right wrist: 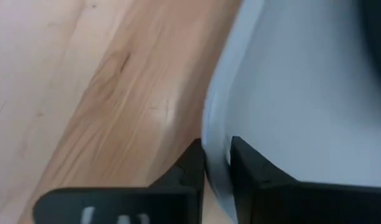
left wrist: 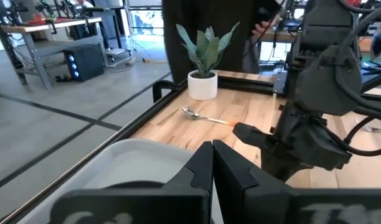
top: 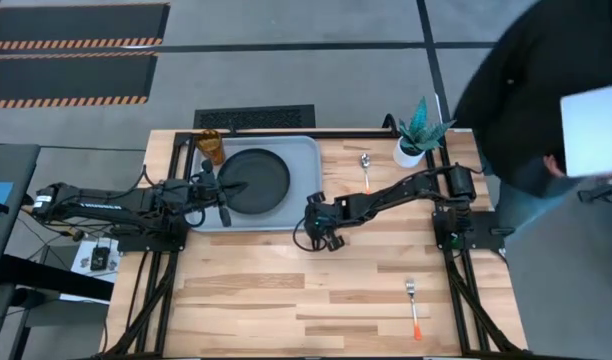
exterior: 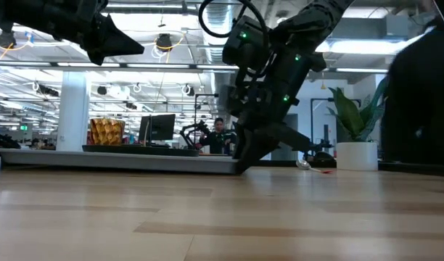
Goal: Pick and place plate/cup/fork/spoon on tray
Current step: Move the gray serving tray to the middle of the table
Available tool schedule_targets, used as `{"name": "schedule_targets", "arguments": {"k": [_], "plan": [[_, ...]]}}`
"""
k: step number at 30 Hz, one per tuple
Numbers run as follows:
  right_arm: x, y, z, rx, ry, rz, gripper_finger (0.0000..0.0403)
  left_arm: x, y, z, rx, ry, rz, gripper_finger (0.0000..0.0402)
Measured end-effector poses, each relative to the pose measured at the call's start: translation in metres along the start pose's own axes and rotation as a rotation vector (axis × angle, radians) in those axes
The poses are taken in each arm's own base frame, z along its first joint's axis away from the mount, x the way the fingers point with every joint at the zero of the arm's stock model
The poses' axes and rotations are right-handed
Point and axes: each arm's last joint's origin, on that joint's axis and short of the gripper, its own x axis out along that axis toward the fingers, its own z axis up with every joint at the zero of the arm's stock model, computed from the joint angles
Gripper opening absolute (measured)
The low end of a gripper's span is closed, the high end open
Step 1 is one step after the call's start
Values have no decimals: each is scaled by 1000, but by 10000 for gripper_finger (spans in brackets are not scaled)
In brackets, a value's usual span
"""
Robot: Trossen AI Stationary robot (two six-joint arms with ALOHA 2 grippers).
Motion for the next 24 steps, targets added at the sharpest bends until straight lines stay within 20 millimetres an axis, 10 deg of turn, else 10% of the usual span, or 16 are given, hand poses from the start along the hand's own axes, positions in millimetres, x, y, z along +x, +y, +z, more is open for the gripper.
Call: {"name": "schedule_targets", "arguments": {"k": [24], "plan": [[-19, 74, 23, -180, 23, 100, 54, 0, 0, 0, 5, 1, 2, 0]]}}
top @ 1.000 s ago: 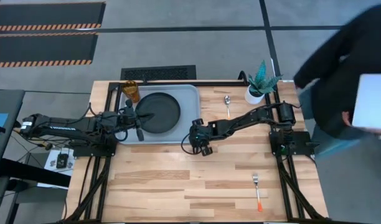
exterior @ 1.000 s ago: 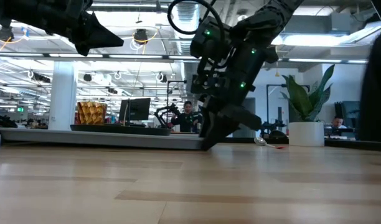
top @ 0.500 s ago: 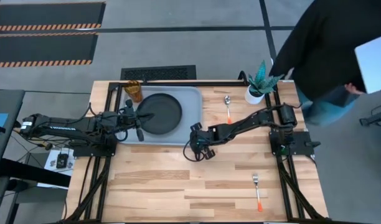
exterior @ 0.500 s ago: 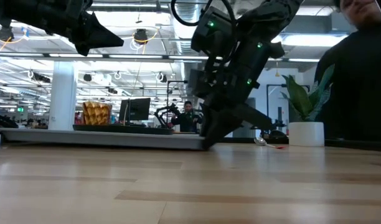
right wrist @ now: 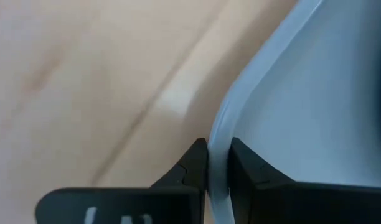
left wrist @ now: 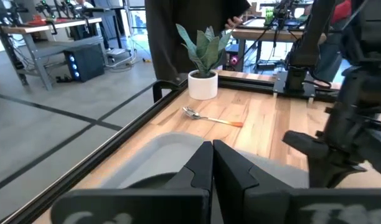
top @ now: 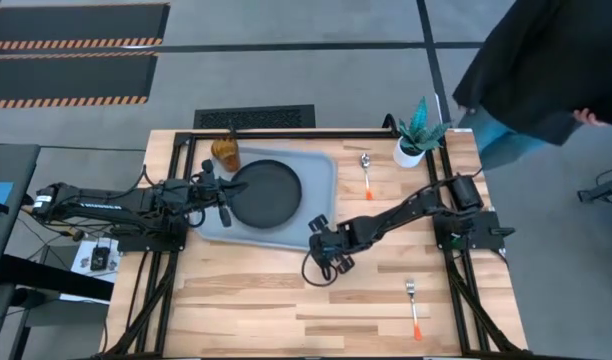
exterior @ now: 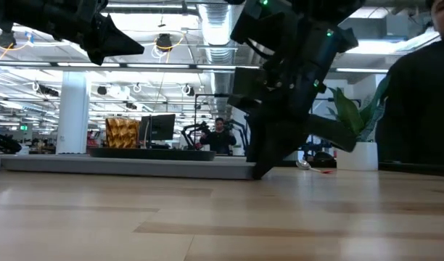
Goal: Pick and place plate/cup/fork/spoon on tray
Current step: Move the gray serving tray to the middle of the table
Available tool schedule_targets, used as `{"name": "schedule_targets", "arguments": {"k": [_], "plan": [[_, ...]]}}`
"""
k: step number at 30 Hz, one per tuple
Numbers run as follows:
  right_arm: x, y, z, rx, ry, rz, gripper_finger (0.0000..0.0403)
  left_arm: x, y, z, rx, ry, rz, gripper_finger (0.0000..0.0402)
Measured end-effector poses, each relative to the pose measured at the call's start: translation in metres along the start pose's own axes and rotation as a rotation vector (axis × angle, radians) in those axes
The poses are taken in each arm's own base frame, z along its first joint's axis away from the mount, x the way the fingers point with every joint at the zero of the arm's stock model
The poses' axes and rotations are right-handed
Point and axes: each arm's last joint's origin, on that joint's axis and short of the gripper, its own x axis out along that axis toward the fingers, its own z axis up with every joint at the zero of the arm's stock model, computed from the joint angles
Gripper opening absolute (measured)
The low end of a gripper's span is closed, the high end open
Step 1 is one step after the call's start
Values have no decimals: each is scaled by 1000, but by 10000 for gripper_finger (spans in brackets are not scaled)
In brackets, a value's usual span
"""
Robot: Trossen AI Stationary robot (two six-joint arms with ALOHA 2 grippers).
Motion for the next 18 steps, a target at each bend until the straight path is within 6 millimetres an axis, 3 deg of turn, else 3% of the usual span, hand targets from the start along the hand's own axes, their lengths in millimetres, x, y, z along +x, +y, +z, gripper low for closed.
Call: {"name": "schedule_targets", "arguments": {"k": [10, 18], "plan": [[-3, 28, -3, -24, 73, 63, 54, 0, 0, 0, 2, 3, 1, 0], [-21, 49, -10, -17, 83, 88, 54, 0, 0, -1, 3, 6, 3, 0]]}}
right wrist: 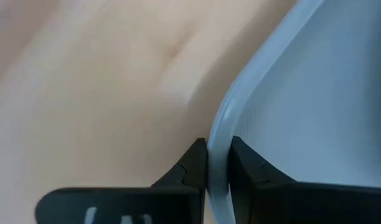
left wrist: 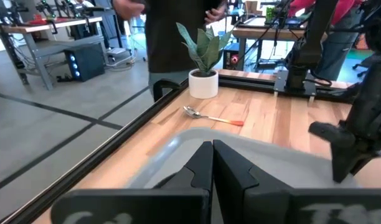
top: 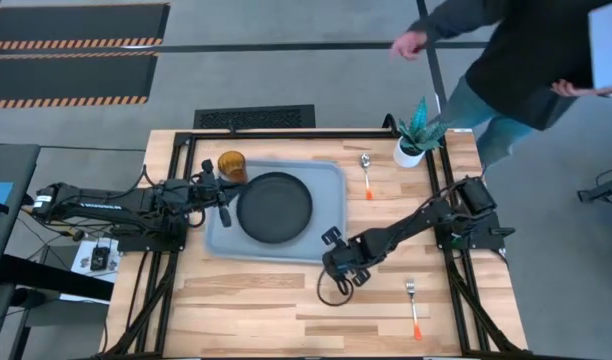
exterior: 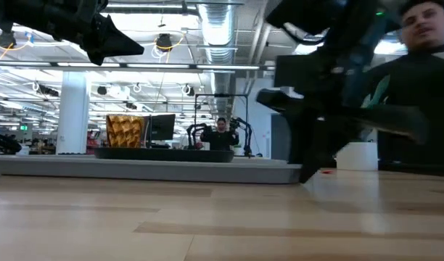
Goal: Pick and place plate/cup/fork/spoon on tray
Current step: Move the gray serving tray to the middle of the table
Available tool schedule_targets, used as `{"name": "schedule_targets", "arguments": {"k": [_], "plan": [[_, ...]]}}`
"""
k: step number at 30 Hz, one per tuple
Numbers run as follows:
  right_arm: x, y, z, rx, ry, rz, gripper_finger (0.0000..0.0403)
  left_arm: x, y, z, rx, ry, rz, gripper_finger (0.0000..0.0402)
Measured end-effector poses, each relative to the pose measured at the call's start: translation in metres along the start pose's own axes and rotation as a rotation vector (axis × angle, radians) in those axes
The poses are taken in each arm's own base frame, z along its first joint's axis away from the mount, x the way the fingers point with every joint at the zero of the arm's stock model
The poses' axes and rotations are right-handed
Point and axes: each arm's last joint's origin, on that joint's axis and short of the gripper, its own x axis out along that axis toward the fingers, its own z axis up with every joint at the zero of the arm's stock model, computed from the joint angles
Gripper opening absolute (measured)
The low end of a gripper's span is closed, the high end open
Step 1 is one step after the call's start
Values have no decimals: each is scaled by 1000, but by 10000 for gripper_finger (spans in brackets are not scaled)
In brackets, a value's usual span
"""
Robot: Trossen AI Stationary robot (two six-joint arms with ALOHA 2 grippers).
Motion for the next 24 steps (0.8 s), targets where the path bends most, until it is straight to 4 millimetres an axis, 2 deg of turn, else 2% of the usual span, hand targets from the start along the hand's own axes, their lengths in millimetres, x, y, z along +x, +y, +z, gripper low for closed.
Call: {"name": "schedule_targets", "arguments": {"k": [8, 19, 24], "plan": [[-24, 24, -15, 50, -60, 28, 54, 0, 0, -1, 4, 11, 1, 0], [-19, 45, -17, 53, -75, 11, 54, 0, 0, -2, 6, 18, 1, 0], [-20, 49, -17, 68, -79, 21, 69, 0, 0, -2, 3, 19, 1, 0]]}}
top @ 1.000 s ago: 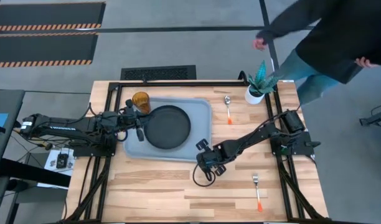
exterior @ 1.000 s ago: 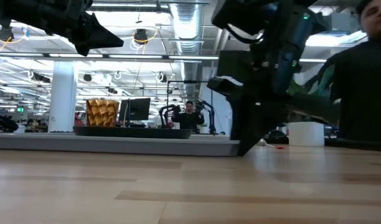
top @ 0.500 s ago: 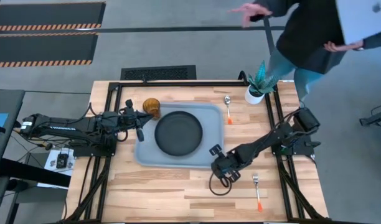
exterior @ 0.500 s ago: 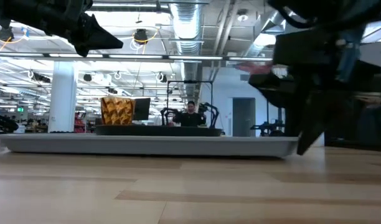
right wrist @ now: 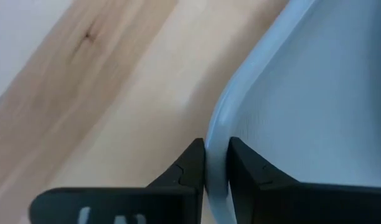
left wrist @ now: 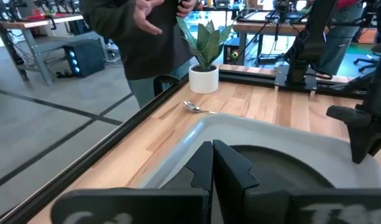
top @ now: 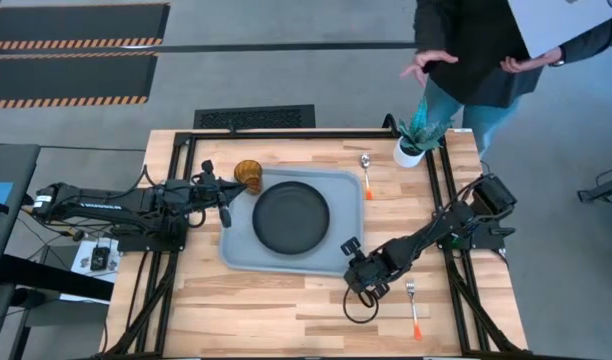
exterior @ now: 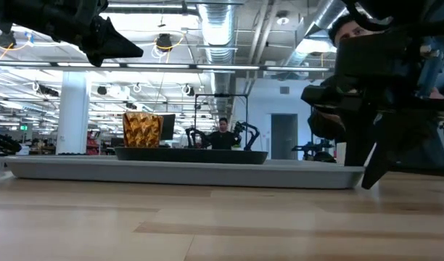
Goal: Pick and place plate/cup/fork/spoon on tray
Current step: Move the gray serving tray to the middle of the table
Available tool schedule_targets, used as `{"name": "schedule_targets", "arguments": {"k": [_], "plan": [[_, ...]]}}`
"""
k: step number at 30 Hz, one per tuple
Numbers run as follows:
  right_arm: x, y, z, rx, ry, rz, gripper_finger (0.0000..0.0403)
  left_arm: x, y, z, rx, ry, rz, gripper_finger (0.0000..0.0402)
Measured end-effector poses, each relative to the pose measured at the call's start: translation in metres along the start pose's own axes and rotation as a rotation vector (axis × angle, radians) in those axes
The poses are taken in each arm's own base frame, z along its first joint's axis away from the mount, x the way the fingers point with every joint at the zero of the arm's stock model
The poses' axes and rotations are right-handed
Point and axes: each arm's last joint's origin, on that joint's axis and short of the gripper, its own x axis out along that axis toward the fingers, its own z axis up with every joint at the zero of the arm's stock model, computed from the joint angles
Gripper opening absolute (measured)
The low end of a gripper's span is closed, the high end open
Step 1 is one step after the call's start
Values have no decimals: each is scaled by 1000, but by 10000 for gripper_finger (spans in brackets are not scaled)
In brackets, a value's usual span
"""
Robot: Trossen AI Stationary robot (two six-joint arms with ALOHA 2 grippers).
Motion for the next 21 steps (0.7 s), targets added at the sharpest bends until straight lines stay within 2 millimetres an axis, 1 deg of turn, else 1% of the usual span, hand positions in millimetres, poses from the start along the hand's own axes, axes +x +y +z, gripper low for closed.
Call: {"name": "schedule_targets", "arguments": {"k": [7, 12, 14, 17, 21], "plan": [[1, -2, 0, 75, -11, 17, 103, 0, -1, 0, 1, 6, -50, 0], [0, -2, 1, 91, -7, 10, 131, -1, -5, -5, 18, 55, -151, 0], [-4, -3, 1, 109, -8, 13, 135, -2, -9, -7, 27, 75, -203, 0], [-17, -6, 5, 154, -24, 10, 126, -6, -16, -10, 42, 105, -271, 0], [-37, -7, 3, 214, -22, 0, 84, -13, -29, -14, 53, 130, -362, 0]]}}
